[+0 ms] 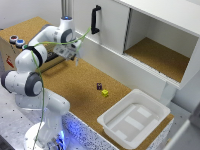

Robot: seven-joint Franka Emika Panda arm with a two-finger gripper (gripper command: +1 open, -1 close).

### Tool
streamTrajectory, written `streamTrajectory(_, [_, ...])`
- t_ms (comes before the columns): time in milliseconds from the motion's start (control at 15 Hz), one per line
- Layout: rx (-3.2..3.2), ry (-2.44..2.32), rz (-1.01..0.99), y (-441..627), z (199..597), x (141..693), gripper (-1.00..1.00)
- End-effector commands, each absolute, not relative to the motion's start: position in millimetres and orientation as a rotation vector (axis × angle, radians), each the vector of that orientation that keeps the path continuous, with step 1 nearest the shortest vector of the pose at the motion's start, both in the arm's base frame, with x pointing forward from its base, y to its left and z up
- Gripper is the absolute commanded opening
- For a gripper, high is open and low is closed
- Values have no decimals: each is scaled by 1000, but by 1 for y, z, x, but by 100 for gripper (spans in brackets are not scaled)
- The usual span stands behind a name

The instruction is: Pick up the yellow block

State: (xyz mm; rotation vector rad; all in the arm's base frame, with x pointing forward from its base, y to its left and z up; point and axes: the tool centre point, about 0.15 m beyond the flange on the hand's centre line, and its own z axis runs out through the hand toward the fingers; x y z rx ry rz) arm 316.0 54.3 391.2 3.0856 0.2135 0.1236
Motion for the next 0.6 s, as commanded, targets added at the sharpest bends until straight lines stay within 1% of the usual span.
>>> streamTrajectory(0, [3125,168,108,-32,368,344,100])
streamTrajectory(200, [3094,90,88,-75,372,353,100])
streamTrajectory(333, [3082,110,119,-97,372,357,100])
streamTrajectory(533, [3068,218,164,-119,353,351,100])
